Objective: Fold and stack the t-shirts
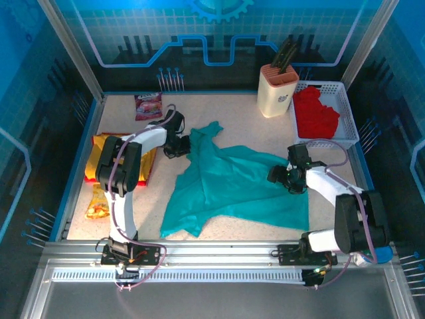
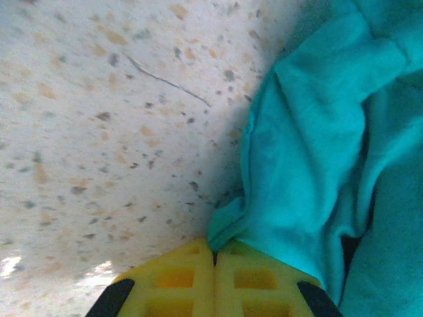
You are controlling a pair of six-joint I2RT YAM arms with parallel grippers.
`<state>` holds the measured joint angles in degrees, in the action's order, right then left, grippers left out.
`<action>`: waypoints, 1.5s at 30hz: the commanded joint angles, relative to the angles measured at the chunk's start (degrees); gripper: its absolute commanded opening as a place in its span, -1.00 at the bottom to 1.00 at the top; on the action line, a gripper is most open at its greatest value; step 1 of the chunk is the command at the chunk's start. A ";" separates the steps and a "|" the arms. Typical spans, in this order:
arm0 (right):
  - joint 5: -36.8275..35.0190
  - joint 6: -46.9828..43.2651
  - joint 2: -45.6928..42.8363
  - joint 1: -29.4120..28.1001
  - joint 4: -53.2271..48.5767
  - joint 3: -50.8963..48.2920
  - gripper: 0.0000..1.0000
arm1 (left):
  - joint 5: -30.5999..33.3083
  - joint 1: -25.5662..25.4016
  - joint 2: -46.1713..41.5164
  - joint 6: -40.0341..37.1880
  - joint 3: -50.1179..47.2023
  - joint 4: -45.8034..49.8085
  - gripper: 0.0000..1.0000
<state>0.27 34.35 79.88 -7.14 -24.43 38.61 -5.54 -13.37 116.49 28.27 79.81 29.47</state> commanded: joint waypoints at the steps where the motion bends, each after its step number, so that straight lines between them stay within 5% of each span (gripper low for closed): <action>1: -0.65 2.14 1.71 -0.79 0.32 0.37 0.64 | 6.69 1.31 -0.51 -4.29 3.16 6.40 -1.00; 16: -0.54 2.65 4.59 -0.85 -0.01 0.47 0.55 | 17.41 8.00 5.89 -10.70 23.26 22.05 -1.00; 17: -0.54 2.59 4.51 -0.83 -0.01 0.36 0.55 | 17.91 8.09 6.58 -10.67 23.90 22.78 -0.95; 19: -0.26 2.11 4.41 -0.80 -0.01 0.50 0.55 | 17.21 8.07 7.41 -10.53 24.68 23.42 -0.37; 25: 2.17 0.68 1.83 -0.81 0.35 0.87 0.56 | 14.28 6.35 5.48 -9.18 24.34 24.55 0.11; 34: -0.27 -2.36 -5.49 -0.35 -3.28 4.93 0.62 | 11.33 -3.20 -8.33 -4.51 3.04 19.42 0.13; 45: -3.41 -4.91 -3.62 4.14 -4.85 8.29 0.67 | 11.98 -11.83 -17.08 3.58 -19.27 19.48 0.12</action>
<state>-1.32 31.11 75.02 -4.45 -27.75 44.40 6.20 -23.86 101.65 28.01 63.26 47.90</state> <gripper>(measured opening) 0.832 0.559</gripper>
